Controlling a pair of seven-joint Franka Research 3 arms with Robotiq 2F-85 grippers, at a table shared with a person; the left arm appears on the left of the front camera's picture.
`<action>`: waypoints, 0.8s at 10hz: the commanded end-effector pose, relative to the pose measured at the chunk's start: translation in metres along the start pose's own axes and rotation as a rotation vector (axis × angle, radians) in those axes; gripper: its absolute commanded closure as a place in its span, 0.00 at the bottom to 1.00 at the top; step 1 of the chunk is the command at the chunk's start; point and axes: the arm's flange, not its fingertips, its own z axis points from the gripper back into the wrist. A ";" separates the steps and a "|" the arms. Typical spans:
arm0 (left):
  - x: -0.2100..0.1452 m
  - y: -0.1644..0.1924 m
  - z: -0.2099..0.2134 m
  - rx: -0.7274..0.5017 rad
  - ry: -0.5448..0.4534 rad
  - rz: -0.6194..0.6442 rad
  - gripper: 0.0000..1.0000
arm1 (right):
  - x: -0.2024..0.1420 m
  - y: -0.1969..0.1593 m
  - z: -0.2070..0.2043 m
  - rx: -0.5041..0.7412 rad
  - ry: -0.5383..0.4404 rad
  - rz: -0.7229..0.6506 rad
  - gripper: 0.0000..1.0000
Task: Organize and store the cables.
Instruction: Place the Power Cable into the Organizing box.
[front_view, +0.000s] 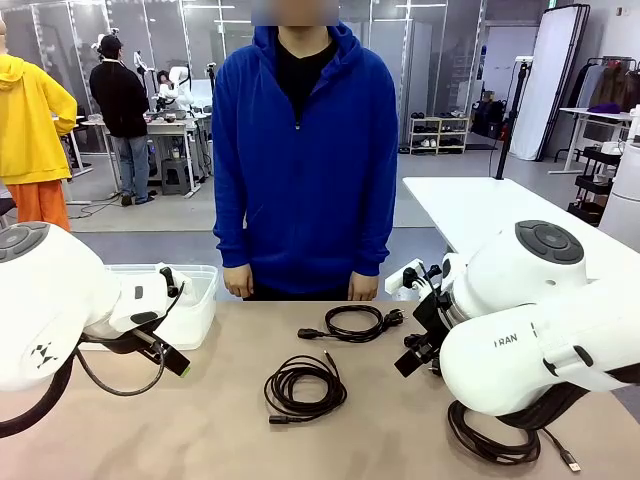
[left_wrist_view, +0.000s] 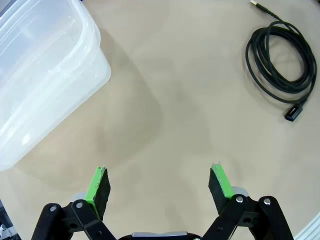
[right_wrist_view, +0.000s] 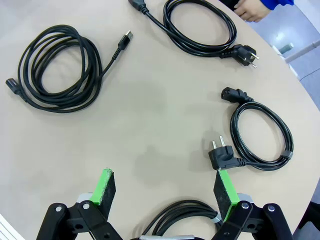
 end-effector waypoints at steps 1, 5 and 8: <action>0.000 0.001 0.000 0.001 0.000 0.003 0.00 | 0.000 0.000 0.000 0.001 0.000 -0.002 0.00; 0.000 0.000 0.000 0.000 0.000 0.000 0.00 | 0.000 0.000 0.000 0.000 0.000 0.000 0.00; 0.018 0.027 0.060 -0.037 0.065 -0.016 0.00 | 0.012 -0.029 0.063 0.017 -0.059 0.019 0.00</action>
